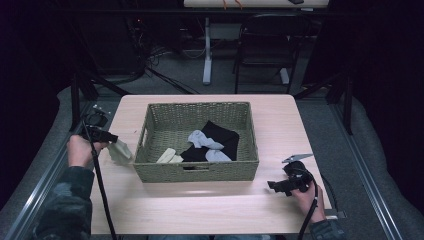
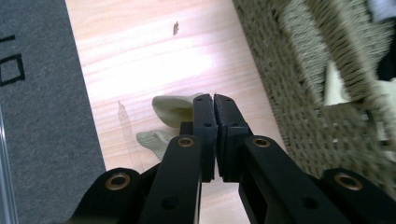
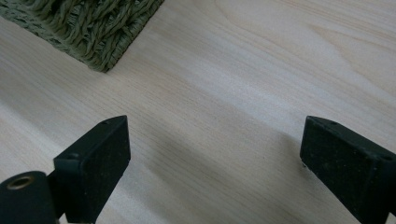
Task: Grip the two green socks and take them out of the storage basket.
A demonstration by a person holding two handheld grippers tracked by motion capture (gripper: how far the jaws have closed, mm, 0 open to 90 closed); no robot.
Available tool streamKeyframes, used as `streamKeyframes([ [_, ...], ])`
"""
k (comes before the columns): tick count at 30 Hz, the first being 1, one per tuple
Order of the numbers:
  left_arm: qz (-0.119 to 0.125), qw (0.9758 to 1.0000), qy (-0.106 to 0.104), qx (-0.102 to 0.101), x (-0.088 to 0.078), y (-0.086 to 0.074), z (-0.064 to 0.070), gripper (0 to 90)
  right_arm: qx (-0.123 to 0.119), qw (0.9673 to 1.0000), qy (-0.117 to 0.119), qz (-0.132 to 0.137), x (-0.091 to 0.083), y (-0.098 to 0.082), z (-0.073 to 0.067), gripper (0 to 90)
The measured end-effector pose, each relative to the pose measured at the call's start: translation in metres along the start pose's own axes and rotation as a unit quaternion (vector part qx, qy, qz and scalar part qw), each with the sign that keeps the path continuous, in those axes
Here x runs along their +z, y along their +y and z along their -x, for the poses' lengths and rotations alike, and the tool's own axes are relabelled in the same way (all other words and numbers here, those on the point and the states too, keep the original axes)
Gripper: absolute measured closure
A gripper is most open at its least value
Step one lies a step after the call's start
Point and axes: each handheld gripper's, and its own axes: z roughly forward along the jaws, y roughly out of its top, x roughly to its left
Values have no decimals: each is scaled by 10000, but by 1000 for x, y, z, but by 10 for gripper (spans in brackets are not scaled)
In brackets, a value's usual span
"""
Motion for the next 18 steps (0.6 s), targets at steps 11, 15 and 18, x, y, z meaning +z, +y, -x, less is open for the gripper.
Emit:
streamKeyframes([
  [11, -201, 9995, -116, -233, 25, -13, -6, 863, 3, 10000, 8, 3, 0, 0, 0, 80],
  [15, -289, 9989, -220, -294, 33, -18, -6, 786, -3, 10000, 2, 0, 0, 0, 0, 80],
  [18, -353, 9980, -359, -394, 36, -23, -8, 679, -3, 10000, 1, -1, 0, 0, 0, 80],
])
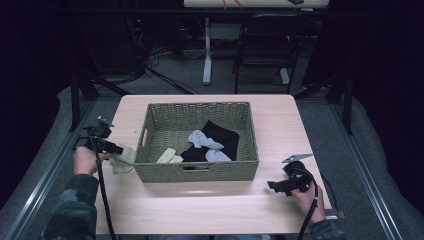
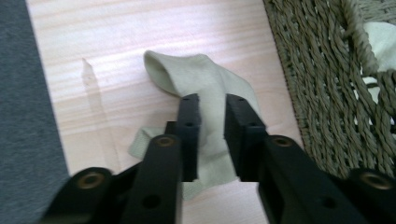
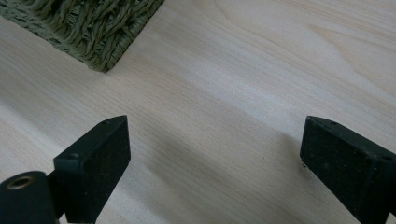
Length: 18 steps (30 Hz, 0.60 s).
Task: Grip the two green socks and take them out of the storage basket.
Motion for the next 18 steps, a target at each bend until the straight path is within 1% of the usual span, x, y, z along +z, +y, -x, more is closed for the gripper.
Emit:
streamKeyframes([
  [1, 0, 10000, 0, 0, 0, 0, 0, 608, 0, 10000, 0, 0, 0, 0, 0, 80],
  [2, 14, 10000, -33, -55, -1, -1, 0, 551, 6, 10000, 4, 6, 0, 0, 0, 80],
  [5, 133, 9999, -4, -53, -8, -4, 0, 416, -14, 10000, 25, -33, 0, 0, 0, 80],
  [6, 133, 9999, -4, -53, -8, -4, 0, 381, -49, 10000, -13, -77, 0, 1, 0, 80],
  [7, 195, 9998, -17, -59, -13, -5, -1, 346, -64, 9999, -19, -101, -1, 1, 0, 80],
  [9, 238, 9997, -16, -69, -16, -6, -1, 304, -60, 9999, -14, -94, -1, 1, 0, 80],
  [10, 284, 9996, -11, -69, -19, -6, -1, 304, -63, 9999, -13, -95, 0, 1, 0, 80],
  [12, 336, 9994, 1, -54, -25, -5, 0, 253, -45, 10000, -29, -54, 0, 0, 0, 80],
  [13, 400, 9992, 10, -64, -31, -5, 1, 219, -45, 10000, -32, -55, 0, 0, 0, 80],
  [14, 451, 9990, 17, -51, -34, -4, 1, 210, -44, 10000, -39, -51, 0, 0, 0, 80],
  [15, 451, 9990, 17, -51, -34, -4, 1, 202, -43, 10000, -34, -52, 0, 0, 0, 80],
  [16, 541, 9985, 39, -51, -41, -2, 3, 189, -18, 10000, -16, -24, 0, 0, -1, 80],
  [18, 632, 9980, 59, -2, -49, 0, 7, 168, -17, 10000, -17, -18, 0, 0, -1, 80],
])
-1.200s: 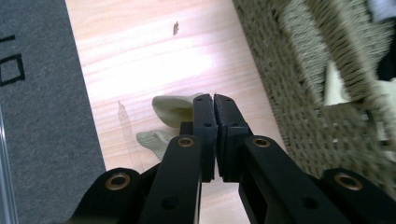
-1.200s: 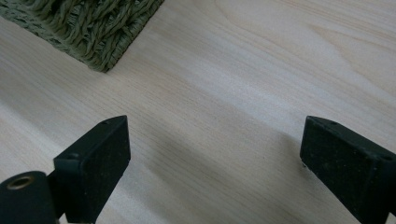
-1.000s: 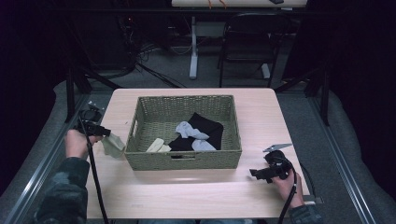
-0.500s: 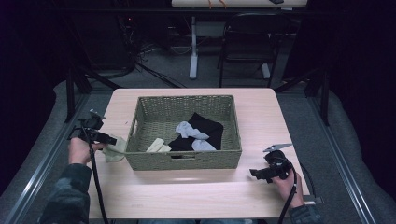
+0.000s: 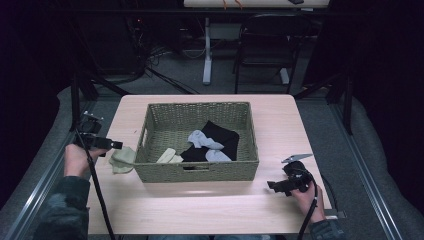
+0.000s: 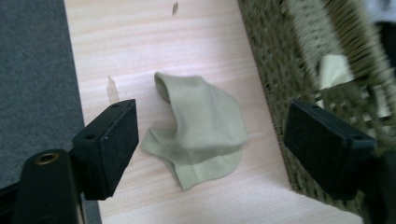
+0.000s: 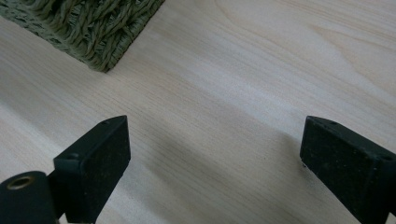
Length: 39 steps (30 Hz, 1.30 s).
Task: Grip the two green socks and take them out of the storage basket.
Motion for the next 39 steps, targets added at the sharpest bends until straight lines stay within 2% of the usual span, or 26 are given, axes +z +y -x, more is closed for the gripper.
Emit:
streamKeyframes([
  [7, 224, 9996, 37, 183, -21, 12, 14, 152, -5, 10000, 27, -23, 0, 0, 0, 80],
  [11, 391, 9984, 55, 398, -38, 25, 31, 141, -6, 10000, 26, -26, 0, 0, 0, 80],
  [12, 391, 9984, 55, 398, -38, 25, 31, 135, -6, 10000, 26, -26, 0, 0, 0, 80],
  [18, 498, 9966, 70, 647, -50, 42, 52, 112, -2, 10000, 34, -23, 0, 0, 1, 80],
  [19, 506, 9960, 65, 740, -51, 48, 58, 106, -1, 10000, 33, -20, 0, 0, 1, 80],
  [20, 506, 9960, 65, 740, -51, 48, 58, 102, -1, 10000, 33, -20, 0, 0, 1, 80],
  [24, 522, 9947, 37, 881, -51, 58, 73, 91, 0, 10000, 45, -12, -1, 0, 1, 80],
  [28, 474, 9933, -5, 1052, -44, 67, 90, 75, -37, 10000, 10, 25, 0, 0, 1, 80],
  [30, 468, 9931, -20, 1079, -42, 69, 92, 75, -36, 10000, 9, 29, -1, 0, 2, 80],
  [35, 352, 9917, -121, 1234, -25, 77, 110, 76, -40, 10000, 13, 29, 0, 0, 2, 80],
  [39, 307, 9914, -177, 1263, -13, 80, 117, 76, -45, 10000, -1, 24, 0, 0, 2, 80],
])
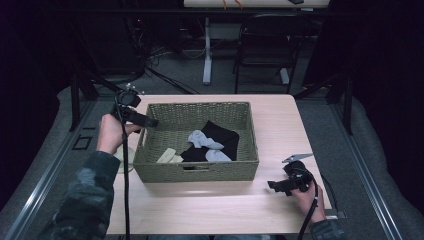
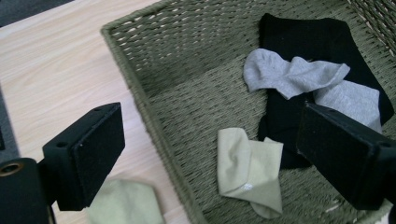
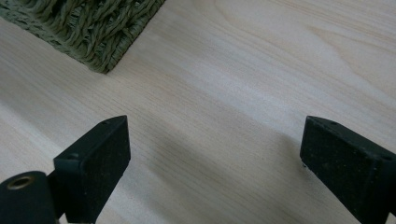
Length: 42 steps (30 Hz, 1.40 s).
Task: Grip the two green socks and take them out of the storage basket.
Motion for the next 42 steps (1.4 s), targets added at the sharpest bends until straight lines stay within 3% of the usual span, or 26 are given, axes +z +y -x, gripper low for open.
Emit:
streamKeyframes([
  [13, -341, 9991, -207, 139, 45, -3, 15, 97, 34, 10000, 26, 25, -1, 0, 0, 80],
  [22, -623, 9969, -360, 317, 73, -13, 27, 133, 17, 10000, 25, -5, 0, 0, 0, 80],
  [37, -932, 9934, -505, 428, 98, -17, 35, 146, 9, 10000, 7, -12, -1, 0, 1, 80],
  [42, -1108, 9910, -572, 484, 111, -20, 39, 150, 11, 10000, 17, -10, -1, 0, 1, 80],
])
